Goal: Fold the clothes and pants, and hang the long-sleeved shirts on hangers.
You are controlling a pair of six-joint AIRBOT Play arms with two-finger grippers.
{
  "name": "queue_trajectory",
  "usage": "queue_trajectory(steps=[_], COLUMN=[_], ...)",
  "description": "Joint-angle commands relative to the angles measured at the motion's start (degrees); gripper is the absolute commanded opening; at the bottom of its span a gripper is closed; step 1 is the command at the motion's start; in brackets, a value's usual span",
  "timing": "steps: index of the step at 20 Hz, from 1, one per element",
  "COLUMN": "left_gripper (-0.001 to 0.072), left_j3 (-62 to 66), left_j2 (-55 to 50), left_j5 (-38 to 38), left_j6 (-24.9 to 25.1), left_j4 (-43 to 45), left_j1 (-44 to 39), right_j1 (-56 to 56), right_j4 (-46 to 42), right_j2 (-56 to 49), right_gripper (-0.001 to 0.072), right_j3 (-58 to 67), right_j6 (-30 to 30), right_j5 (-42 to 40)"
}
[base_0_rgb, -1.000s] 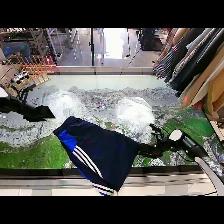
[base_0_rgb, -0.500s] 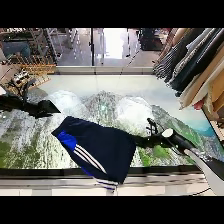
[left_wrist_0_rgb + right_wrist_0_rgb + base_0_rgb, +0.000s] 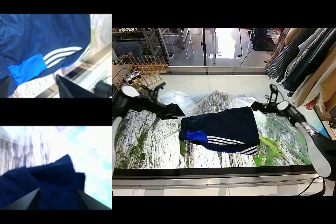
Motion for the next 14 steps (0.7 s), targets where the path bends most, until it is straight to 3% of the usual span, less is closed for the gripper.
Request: queue_trajectory(steps=[1, 4, 6, 7, 10, 14], left_gripper=[0.0645, 0.0645, 0.0662, 0.0662, 0.0662, 0.0661], left_j3=[-2.51, -10.88, -17.9, -20.92, -25.46, -25.46], left_j2=[-1.97, -0.35, 1.84, 3.08, 5.09, 5.05], left_j5=[0.52, 0.83, 3.56, 5.79, 13.2, 17.2], left_j6=[-5.35, -6.08, -5.97, -5.29, -4.61, -7.23], left_j4=[9.57, 10.62, 8.96, 6.97, 2.78, 2.58], left_j1=[-1.25, -0.63, -0.59, -0.59, -0.68, -0.87], right_j1=[-6.8, -13.9, -17.18, -18.32, -17.88, -14.78], right_j4=[-0.81, -0.52, 0.42, 1.2, 3.96, 5.86], right_j2=[-0.57, 4.07, 8.72, 10.64, 12.24, 12.11], right_gripper=[0.0495, 0.0506, 0.0584, 0.0584, 0.0564, 0.0563], right_j3=[5.53, -4.59, -15.02, -19.63, -27.47, -29.66], right_j6=[1.07, 0.33, -0.94, -1.97, -4.7, -5.68], right_j5=[17.77, 31.52, 34.75, 35.5, 35.17, 26.49])
